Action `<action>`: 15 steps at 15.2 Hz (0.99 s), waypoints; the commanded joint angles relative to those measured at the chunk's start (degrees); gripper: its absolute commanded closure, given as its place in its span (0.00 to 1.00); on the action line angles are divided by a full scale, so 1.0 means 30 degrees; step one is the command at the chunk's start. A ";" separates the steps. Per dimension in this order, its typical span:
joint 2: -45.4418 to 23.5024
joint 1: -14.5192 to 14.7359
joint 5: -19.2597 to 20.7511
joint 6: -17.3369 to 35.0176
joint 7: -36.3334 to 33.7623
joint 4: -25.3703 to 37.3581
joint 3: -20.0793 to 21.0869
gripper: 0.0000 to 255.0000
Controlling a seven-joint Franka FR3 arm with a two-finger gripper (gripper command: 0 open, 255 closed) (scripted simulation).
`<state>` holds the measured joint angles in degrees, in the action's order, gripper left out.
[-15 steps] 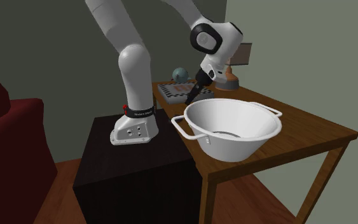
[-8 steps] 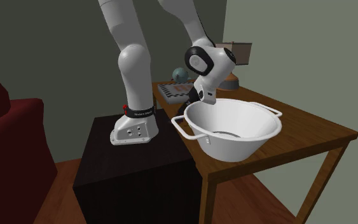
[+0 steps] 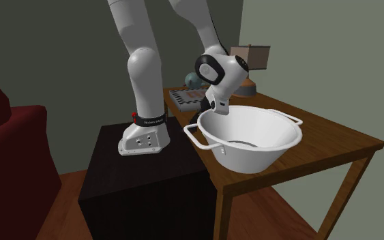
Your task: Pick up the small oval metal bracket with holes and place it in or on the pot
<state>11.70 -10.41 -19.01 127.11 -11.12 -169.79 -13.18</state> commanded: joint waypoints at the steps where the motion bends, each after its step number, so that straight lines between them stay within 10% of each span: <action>1: -0.0525 0.0088 -0.0005 0.0057 0.0089 -0.0176 0.0042 0.00; 5: -0.0527 0.0111 -0.0002 0.0059 0.0087 -0.0174 0.0019 0.00; 6: -0.0565 0.0227 -0.0149 0.0068 0.0031 -0.0128 0.0095 1.00; 15: -0.0525 0.0183 0.0015 0.0066 0.0074 -0.0176 -0.0059 1.00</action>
<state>11.60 -9.70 -20.15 128.16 -12.06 -169.87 -13.18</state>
